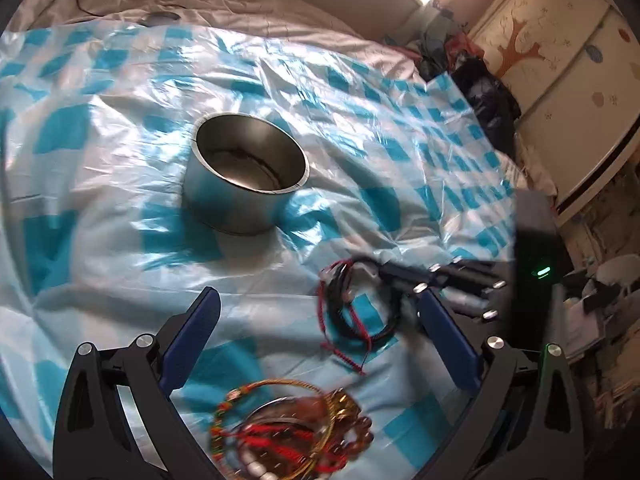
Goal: Organize jewelry
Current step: 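Lift the black cord bracelet with the right tool while the left tool grasps the red string bracelet, then carry the red string bracelet in the left tool over the silver tin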
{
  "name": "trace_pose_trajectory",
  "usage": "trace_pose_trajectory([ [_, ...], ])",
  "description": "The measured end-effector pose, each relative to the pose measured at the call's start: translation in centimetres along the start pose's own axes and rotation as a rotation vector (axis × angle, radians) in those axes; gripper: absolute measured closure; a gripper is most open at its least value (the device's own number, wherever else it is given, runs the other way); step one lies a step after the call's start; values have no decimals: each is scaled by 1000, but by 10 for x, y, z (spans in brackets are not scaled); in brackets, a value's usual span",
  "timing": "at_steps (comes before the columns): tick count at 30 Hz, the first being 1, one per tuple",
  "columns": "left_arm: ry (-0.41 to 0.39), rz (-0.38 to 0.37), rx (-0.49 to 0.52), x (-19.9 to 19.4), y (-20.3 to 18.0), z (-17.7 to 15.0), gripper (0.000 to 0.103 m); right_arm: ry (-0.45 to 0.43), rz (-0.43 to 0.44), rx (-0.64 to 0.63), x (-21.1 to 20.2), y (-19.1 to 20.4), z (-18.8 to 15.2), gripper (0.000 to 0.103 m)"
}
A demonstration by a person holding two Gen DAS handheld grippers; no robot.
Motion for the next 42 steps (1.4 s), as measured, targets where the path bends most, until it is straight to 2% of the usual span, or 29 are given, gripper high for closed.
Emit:
trace_pose_trajectory([
  [3,32,-13,66,17,-21,-5,8,-20,-16,18,-12,-15,-4,95],
  [7,89,-64,56,42,-45,-14,8,-20,-67,-18,-16,-22,-10,95],
  [10,135,-73,79,54,-58,-24,8,-37,-92,-6,-24,-33,-11,96],
  [15,186,-130,90,62,-73,-41,8,-30,2,106,-29,-45,-16,96],
  [17,201,-190,62,64,-75,-45,8,-21,-6,123,-29,-52,-20,96],
  [19,199,-160,71,66,-72,-46,8,-15,-10,143,-31,-58,-24,96],
  [26,200,-62,322,73,-93,-60,8,-16,11,163,-32,-60,-28,95],
  [28,185,-58,354,72,-96,-62,9,-12,9,158,-30,-60,-29,96],
  [30,179,-79,375,70,-98,-64,33,-5,1,153,-28,-60,-29,96],
  [32,170,-107,408,65,-102,-63,63,-2,-16,145,-27,-61,-29,95],
  [33,161,-122,415,63,-104,-62,71,0,-24,141,-26,-61,-29,95],
  [34,156,-120,420,62,-104,-62,88,2,-32,140,-26,-62,-29,95],
  [35,146,-106,433,61,-104,-60,99,6,-35,141,-25,-62,-30,95],
  [42,130,-55,460,47,-93,-50,100,21,-35,152,-22,-65,-32,95],
])
Point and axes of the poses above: each gripper's, at about its wrist camera, not at the fingertips, and x roughly the way its jaws point, y to its left, z to its top, the point moved 6 cm from there along x, roughly the way its jaws point, and after that the axes turned 14 degrees about -y, right-handed, at the moved point
